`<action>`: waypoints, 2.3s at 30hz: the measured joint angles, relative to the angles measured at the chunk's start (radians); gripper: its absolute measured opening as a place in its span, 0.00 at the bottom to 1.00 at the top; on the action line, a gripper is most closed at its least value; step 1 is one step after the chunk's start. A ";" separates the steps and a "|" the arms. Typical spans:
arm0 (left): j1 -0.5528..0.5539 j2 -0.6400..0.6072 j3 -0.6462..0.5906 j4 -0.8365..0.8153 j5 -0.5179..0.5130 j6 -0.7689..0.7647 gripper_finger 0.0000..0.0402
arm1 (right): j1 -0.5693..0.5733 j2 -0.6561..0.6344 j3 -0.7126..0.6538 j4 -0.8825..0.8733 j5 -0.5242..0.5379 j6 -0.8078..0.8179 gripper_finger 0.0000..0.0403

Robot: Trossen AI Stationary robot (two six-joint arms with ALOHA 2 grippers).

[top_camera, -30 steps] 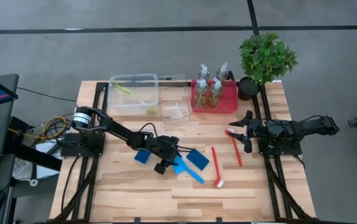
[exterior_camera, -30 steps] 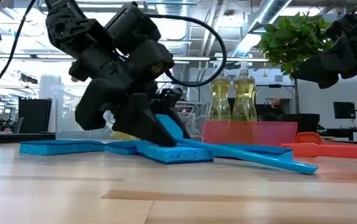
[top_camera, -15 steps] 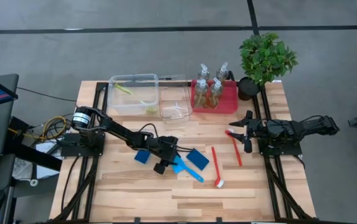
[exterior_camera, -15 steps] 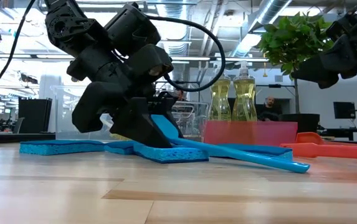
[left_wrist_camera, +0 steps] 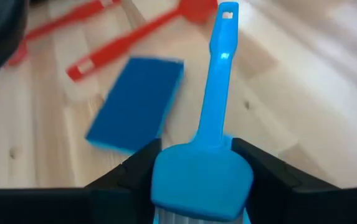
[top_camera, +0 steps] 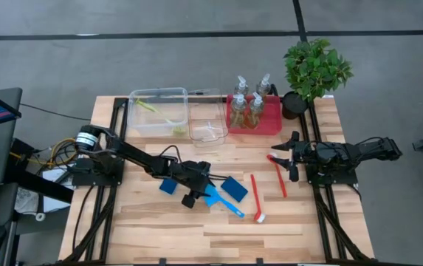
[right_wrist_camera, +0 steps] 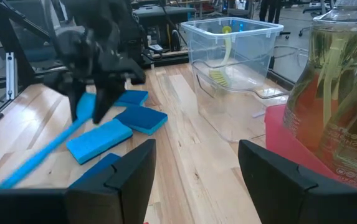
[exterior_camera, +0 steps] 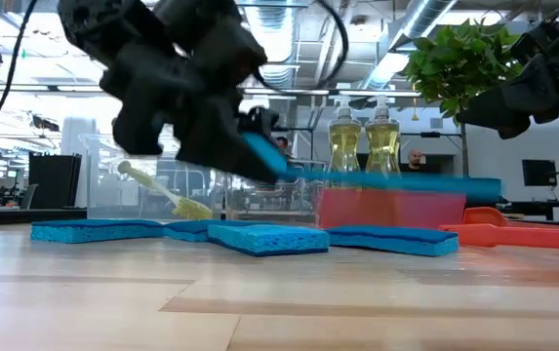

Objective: Pick & Place Kitchen Sink Supplies
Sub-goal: Put the blue dish brush into the white bin

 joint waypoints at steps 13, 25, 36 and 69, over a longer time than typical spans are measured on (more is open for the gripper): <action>0.001 -0.216 0.001 -0.068 -0.076 -0.067 0.43 | 0.000 0.000 0.000 0.000 0.000 0.000 0.55; 0.001 -0.542 0.001 -0.315 -0.297 -0.070 0.43 | 0.000 0.000 0.000 0.000 0.000 0.000 0.55; 0.002 -0.930 0.001 -0.684 -0.744 -0.066 0.44 | 0.000 0.000 0.000 0.000 0.000 -0.010 0.55; 0.452 -0.978 -0.128 -0.719 -0.905 -0.236 0.46 | 0.000 0.000 -0.001 0.001 0.000 -0.009 0.55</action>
